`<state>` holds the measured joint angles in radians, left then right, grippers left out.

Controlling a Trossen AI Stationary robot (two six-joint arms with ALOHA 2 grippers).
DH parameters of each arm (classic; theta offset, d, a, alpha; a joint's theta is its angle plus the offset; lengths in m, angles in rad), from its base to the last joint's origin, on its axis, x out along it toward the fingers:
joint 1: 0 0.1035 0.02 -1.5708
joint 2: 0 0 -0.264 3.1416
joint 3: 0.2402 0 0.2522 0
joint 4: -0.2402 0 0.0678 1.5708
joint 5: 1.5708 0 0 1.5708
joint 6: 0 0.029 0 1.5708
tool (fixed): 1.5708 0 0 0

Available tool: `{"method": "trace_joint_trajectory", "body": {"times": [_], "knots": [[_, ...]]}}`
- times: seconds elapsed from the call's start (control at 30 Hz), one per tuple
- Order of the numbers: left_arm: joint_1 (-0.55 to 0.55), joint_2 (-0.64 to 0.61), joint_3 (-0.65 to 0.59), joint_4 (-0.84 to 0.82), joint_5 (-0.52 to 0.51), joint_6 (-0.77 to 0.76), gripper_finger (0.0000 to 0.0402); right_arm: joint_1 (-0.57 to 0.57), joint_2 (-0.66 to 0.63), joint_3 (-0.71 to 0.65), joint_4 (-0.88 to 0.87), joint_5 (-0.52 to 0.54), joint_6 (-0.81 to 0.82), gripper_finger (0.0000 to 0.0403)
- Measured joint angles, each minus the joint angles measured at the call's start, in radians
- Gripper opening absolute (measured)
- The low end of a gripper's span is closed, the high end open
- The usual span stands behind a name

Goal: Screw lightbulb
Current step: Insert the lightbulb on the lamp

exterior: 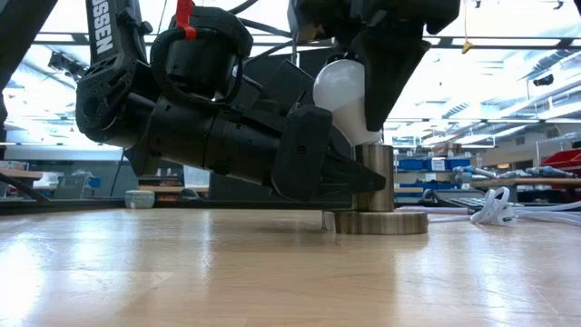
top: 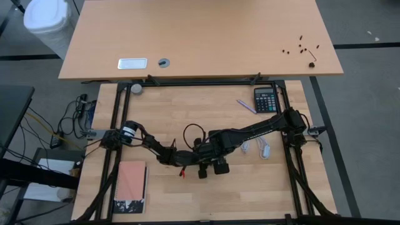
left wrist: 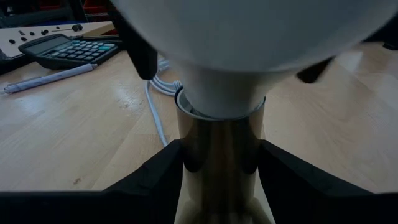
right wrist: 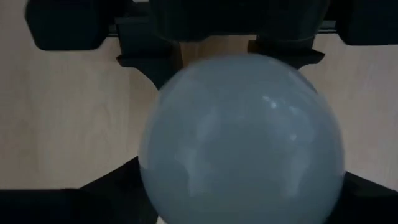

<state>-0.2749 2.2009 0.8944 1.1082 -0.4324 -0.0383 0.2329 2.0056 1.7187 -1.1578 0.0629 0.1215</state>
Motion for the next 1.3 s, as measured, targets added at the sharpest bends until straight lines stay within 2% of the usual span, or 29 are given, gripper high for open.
{"method": "trace_joint_trajectory", "body": {"times": [0.2,0.33,1.03,1.13,1.3], "knots": [[0.0,0.0,0.0,0.0,0.0,-0.013,0.0198,0.0,0.0,0.0,0.017,-0.007,0.058,0.0341],[0.0,0.0,0.0,0.0,0.0,-0.018,0.0198,0.0,0.0,0.0,0.018,-0.007,0.069,0.0358],[0.0,0.001,0.0,0.0,0.0,-0.015,0.0198,0.003,0.029,0.071,-0.029,0.013,0.093,0.033],[0.0,0.001,-0.001,0.002,0.0,-0.014,0.0198,0.003,0.062,0.122,-0.058,0.017,0.087,0.033],[0.0,0.001,-0.001,0.002,0.0,-0.014,0.0198,0.004,0.164,0.259,-0.207,0.022,0.058,0.033]]}}
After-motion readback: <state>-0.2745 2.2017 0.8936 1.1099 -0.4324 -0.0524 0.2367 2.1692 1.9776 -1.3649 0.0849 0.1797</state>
